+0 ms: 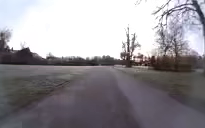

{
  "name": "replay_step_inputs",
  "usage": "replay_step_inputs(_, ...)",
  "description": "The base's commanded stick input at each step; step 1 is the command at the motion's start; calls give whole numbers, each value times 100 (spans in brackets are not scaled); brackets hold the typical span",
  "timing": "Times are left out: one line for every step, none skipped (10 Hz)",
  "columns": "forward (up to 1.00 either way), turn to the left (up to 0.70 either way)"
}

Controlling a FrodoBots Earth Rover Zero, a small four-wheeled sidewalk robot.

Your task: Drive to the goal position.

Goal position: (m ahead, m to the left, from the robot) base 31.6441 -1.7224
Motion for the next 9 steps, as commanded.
replay_step_inputs(100,0)
replay_step_inputs(100,0)
replay_step_inputs(100,0)
replay_step_inputs(100,0)
replay_step_inputs(100,0)
replay_step_inputs(100,0)
replay_step_inputs(100,0)
replay_step_inputs(100,0)
replay_step_inputs(100,0)
